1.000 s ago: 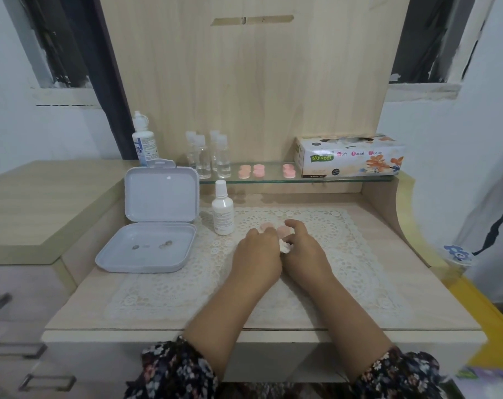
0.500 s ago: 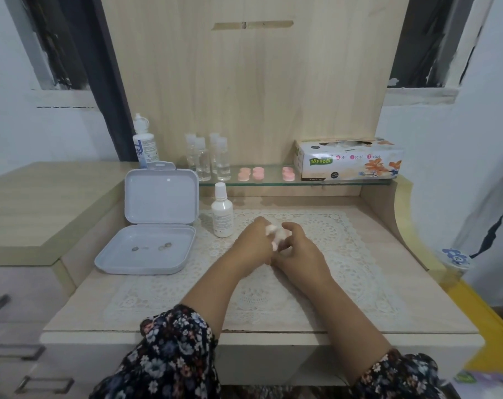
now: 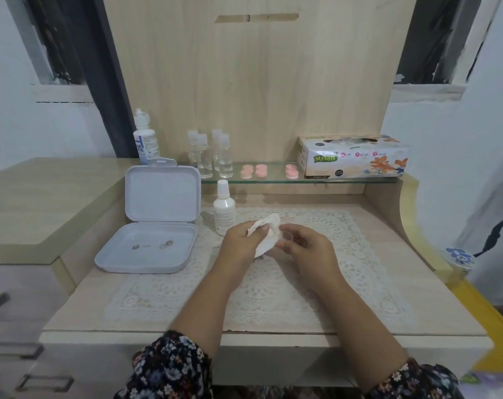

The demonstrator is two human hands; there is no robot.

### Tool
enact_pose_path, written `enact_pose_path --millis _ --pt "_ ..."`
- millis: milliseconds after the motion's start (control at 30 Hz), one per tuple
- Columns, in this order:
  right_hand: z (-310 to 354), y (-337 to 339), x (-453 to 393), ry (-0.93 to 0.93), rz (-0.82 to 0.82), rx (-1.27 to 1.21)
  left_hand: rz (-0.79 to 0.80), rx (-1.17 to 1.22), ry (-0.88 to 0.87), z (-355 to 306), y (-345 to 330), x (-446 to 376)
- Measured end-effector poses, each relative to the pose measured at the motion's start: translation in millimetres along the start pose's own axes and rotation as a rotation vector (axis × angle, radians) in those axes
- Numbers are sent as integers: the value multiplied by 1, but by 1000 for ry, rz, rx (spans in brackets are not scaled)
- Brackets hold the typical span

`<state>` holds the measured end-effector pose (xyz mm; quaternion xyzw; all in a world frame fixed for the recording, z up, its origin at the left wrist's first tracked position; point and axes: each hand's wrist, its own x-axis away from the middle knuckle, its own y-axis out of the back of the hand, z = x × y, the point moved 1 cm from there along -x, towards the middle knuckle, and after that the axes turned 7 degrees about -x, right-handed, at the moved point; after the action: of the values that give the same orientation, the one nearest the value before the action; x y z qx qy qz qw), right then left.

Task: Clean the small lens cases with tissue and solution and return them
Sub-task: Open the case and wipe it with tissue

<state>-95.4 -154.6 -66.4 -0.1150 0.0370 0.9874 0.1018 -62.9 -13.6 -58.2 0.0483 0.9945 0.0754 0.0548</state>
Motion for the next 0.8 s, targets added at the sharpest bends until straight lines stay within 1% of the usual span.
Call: enact_pose_path --millis 67,133,167,233,300,333,400,500,567,667,733,800 --pt "-1 -1 0 -2 6 4 -42 83 11 1 4 0" --pt "-1 -2 0 -3 1 -6 -95 109 -3 2 8 1" --pt "-1 -2 0 2 -3 -3 -95 113 -19 1 8 2" --pt "-1 -1 1 22 -1 36 -26 154 -32 1 7 3" --pt "1 -1 2 33 8 62 38 201 -1 0 5 4" --pt "0 -2 2 38 7 64 35 191 15 0 5 5" --pt "0 -2 2 40 -6 55 -29 151 26 0 7 4" --pt "-1 -2 2 31 -17 44 -123 108 -30 1 9 4" --pt "0 -2 2 26 -8 70 -105 64 -78 1 7 4" --pt "-2 -3 2 16 -13 74 -23 80 -107 0 3 6" --pt "-2 -3 1 7 -34 63 -36 68 -140 0 2 5" --pt "-2 -3 0 -9 -44 55 -99 -1 -171 1 2 4"
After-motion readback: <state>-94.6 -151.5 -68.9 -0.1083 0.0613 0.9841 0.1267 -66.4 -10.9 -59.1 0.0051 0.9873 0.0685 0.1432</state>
